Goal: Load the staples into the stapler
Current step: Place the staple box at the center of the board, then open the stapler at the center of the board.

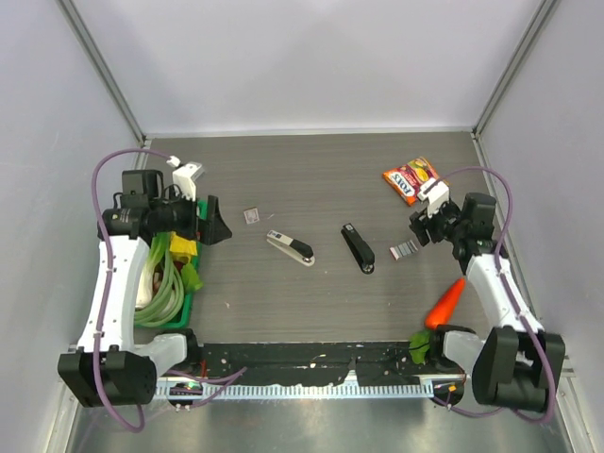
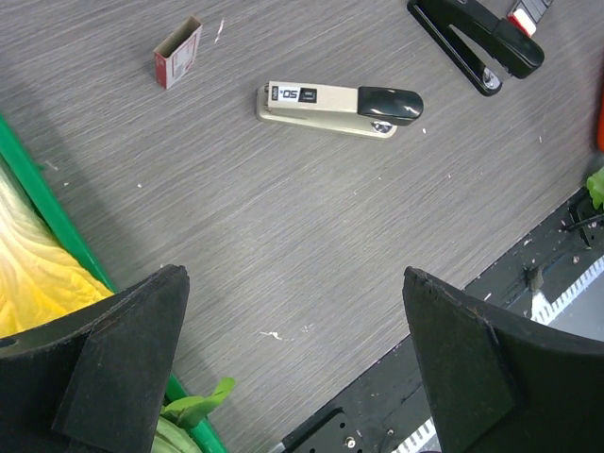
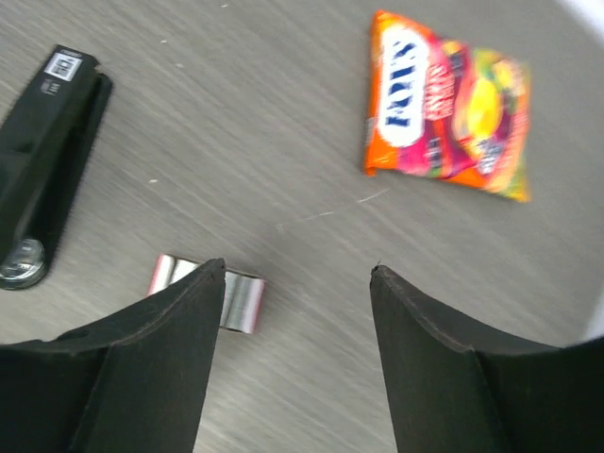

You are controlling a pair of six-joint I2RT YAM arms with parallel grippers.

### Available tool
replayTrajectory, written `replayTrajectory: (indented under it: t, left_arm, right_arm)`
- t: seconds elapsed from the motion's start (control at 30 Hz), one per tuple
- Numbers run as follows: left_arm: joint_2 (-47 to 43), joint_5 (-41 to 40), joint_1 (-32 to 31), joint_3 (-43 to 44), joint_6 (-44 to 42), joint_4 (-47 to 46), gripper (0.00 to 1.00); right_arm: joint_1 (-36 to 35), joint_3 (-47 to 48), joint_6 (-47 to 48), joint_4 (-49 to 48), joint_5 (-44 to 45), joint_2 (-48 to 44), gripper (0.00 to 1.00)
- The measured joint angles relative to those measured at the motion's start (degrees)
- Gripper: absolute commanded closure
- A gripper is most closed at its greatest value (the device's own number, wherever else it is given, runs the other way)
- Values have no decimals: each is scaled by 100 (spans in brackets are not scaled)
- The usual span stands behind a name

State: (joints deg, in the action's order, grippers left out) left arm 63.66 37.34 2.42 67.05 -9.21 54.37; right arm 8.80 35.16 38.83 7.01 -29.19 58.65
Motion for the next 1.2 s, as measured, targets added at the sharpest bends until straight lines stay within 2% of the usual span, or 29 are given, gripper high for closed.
replayTrajectory:
  t: [0.07,0.13,0.33,0.47,0.7,1.2]
  left_arm:
    - [-2,28,94,-31,13,-31,0]
    - [-17,72,173,-57,24,-90,0]
    - [-116,262,332,-299,105,-267,0]
    - [-118,354,398,-374,133,-332,0]
    - [-118,498,435,-428,157,-468,0]
    - [-118,662,509,-553,175,-529,0]
  right_arm:
    - [0,216,-188,254,-136,358,43]
    - [0,446,-389,553,-254,804,46]
    - [0,876,-817,1246,-562,1869,47]
    - [0,876,-949,1473,-544,2009,48]
    - [0,935,-1071,1639,-514,2350,55]
    - [0,1032,-1207,1707,-345,2577,55]
